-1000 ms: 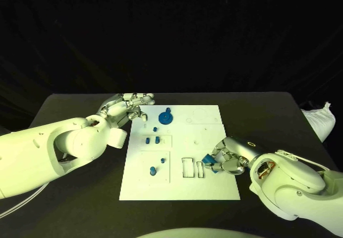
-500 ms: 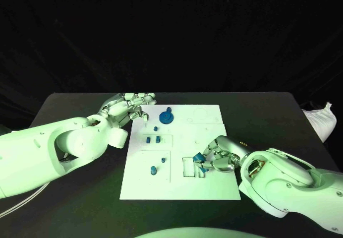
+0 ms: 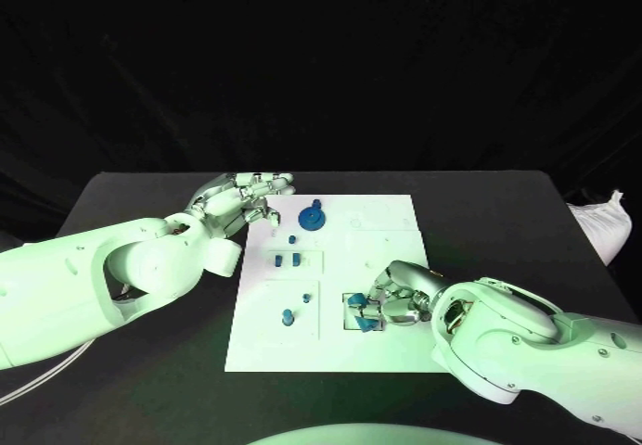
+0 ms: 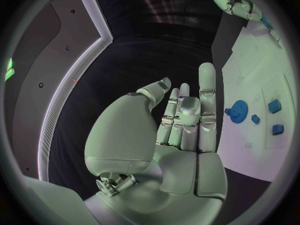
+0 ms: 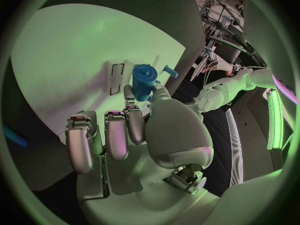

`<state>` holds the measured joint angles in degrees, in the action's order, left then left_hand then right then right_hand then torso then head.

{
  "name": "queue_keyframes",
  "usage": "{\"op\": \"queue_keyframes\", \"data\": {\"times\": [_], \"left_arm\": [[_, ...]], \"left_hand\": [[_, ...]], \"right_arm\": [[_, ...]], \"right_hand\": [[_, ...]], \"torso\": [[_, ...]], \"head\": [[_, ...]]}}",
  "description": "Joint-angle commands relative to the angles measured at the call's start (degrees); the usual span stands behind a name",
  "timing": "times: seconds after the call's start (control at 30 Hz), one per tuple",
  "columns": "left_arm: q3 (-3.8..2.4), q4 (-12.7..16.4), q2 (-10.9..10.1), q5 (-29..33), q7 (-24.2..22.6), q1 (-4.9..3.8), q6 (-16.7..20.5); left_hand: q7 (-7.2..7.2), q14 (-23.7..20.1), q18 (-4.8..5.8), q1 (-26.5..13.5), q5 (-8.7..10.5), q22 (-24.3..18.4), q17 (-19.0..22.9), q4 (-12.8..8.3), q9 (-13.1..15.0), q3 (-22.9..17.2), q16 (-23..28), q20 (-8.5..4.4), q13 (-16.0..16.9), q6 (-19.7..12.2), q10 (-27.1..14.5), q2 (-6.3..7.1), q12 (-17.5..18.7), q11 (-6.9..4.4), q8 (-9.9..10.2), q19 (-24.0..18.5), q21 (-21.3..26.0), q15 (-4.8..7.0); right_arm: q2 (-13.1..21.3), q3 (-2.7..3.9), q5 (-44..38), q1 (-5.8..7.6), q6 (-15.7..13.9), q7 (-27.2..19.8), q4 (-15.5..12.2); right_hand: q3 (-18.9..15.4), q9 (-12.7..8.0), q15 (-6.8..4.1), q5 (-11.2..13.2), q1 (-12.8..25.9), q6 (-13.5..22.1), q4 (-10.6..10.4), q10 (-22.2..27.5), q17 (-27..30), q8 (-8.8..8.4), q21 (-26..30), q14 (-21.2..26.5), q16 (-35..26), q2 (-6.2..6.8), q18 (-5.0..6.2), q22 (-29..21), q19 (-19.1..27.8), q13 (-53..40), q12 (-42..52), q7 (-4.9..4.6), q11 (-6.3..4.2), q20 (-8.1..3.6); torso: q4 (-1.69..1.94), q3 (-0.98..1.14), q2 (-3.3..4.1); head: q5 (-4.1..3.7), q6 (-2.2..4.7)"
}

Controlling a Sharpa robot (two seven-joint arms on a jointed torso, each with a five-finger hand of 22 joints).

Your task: Assemble the parts on the task board

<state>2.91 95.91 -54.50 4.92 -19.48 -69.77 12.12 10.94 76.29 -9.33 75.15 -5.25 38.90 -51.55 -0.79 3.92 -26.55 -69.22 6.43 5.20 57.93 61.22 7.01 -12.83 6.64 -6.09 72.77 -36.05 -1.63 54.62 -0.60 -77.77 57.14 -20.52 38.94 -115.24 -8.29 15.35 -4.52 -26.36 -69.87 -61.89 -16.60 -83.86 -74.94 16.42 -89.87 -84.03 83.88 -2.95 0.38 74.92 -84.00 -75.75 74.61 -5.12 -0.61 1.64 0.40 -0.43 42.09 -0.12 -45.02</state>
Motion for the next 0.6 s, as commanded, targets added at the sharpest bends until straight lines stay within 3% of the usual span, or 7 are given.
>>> {"op": "queue_keyframes", "data": {"times": [0.03, 0.23, 0.3, 0.4, 0.53, 0.6], "left_arm": [[-0.04, 0.23, 0.03, 0.12, -0.22, -0.02, -1.19], [-0.04, 0.29, -0.01, 0.11, -0.21, -0.02, -1.21], [-0.04, 0.29, -0.03, 0.11, -0.20, -0.02, -1.21], [-0.04, 0.31, -0.06, 0.11, -0.19, -0.02, -1.21], [-0.04, 0.35, -0.13, 0.11, -0.17, -0.02, -1.18], [-0.04, 0.36, -0.15, 0.11, -0.16, -0.02, -1.17]], "left_hand": [[0.05, -0.38, -1.09, 0.08, 0.17, -0.06, 0.05, 0.00, 0.06, 0.44, 0.01, 0.55, 0.07, -0.42, -0.37, -0.65, -0.08, 0.06, -0.17, -0.01, 0.21, 0.09], [0.05, -0.38, -1.09, 0.08, 0.17, -0.06, 0.05, 0.00, 0.06, 0.44, 0.01, 0.55, 0.07, -0.42, -0.37, -0.65, -0.08, 0.06, -0.17, -0.01, 0.21, 0.09], [0.05, -0.38, -1.09, 0.08, 0.17, -0.06, 0.05, 0.00, 0.06, 0.44, 0.01, 0.55, 0.07, -0.42, -0.37, -0.65, -0.08, 0.06, -0.17, -0.01, 0.21, 0.09], [0.05, -0.38, -1.09, 0.08, 0.17, -0.06, 0.05, 0.00, 0.06, 0.44, 0.01, 0.55, 0.07, -0.42, -0.37, -0.65, -0.08, 0.06, -0.17, -0.01, 0.21, 0.09], [0.05, -0.38, -1.09, 0.08, 0.17, -0.06, 0.05, 0.00, 0.06, 0.44, 0.01, 0.55, 0.07, -0.42, -0.37, -0.65, -0.08, 0.06, -0.17, -0.01, 0.21, 0.09], [0.05, -0.38, -1.09, 0.08, 0.17, -0.06, 0.05, 0.00, 0.06, 0.44, 0.01, 0.55, 0.07, -0.42, -0.37, -0.65, -0.08, 0.06, -0.17, -0.01, 0.21, 0.09]], "right_arm": [[-0.52, -0.02, 0.40, -0.05, 2.32, 2.36, 0.26], [-1.25, -0.03, -1.13, -0.05, 1.82, 3.16, 0.83], [-1.54, -0.03, -1.90, -0.06, 1.55, 3.38, 1.03], [-1.92, -0.04, -2.95, -0.06, 1.37, 3.61, 1.28], [-2.34, -0.05, -4.65, -0.08, 1.81, 4.08, 1.61], [-2.40, -0.06, -5.31, -0.09, 2.09, 4.32, 1.71]], "right_hand": [[-0.68, 0.26, -0.51, -0.06, 0.70, -2.60, -0.07, -0.22, -3.60, 0.34, -0.13, -3.96, 0.14, 0.06, -0.38, 15.08, -6.00, -2.98, 0.10, 2.18, -0.73, -0.31], [-1.80, 0.82, -0.68, 1.32, 2.23, -2.79, -0.10, -0.20, -3.47, 0.58, -0.13, -3.93, 0.04, -0.12, -0.38, 15.08, -6.00, -2.90, -0.39, 2.38, -0.90, -0.51], [-2.52, 1.08, -0.71, 3.23, 3.16, -2.75, -0.09, -0.18, -3.35, 0.63, -0.13, -3.91, -0.04, -0.17, -0.38, 15.08, -6.00, -2.87, -0.63, 2.41, -0.93, -0.56], [-4.11, 1.53, -0.74, 8.91, 5.10, -2.59, -0.03, -0.10, -3.13, 0.69, -0.13, -3.86, -0.20, -0.13, -0.38, 15.08, -6.00, -2.79, -1.10, 2.41, -0.89, -0.60], [-7.03, 2.13, -0.67, 19.07, 9.46, -2.23, -0.08, 0.09, -2.85, 0.69, -0.13, -3.80, -0.41, 0.61, -0.38, 15.08, -6.00, -2.60, -1.90, 2.28, -0.85, -0.61], [-7.66, 2.37, -0.62, 21.94, 11.18, -2.02, -0.21, 0.23, -2.67, 0.67, -0.13, -3.76, -0.54, 1.02, -0.38, 15.08, -6.00, -2.45, -2.36, 2.22, -0.76, -0.57]], "torso": [[0.03, -0.02, -0.03], [0.00, 0.00, -0.01], [0.00, 0.02, -0.02], [-0.01, -0.01, -0.01], [-0.02, 0.01, 0.01], [-0.03, 0.00, -0.01]], "head": [[0.15, -0.12], [0.24, -0.07], [0.25, -0.08], [0.30, -0.01], [0.38, 0.03], [0.34, 0.00]]}}
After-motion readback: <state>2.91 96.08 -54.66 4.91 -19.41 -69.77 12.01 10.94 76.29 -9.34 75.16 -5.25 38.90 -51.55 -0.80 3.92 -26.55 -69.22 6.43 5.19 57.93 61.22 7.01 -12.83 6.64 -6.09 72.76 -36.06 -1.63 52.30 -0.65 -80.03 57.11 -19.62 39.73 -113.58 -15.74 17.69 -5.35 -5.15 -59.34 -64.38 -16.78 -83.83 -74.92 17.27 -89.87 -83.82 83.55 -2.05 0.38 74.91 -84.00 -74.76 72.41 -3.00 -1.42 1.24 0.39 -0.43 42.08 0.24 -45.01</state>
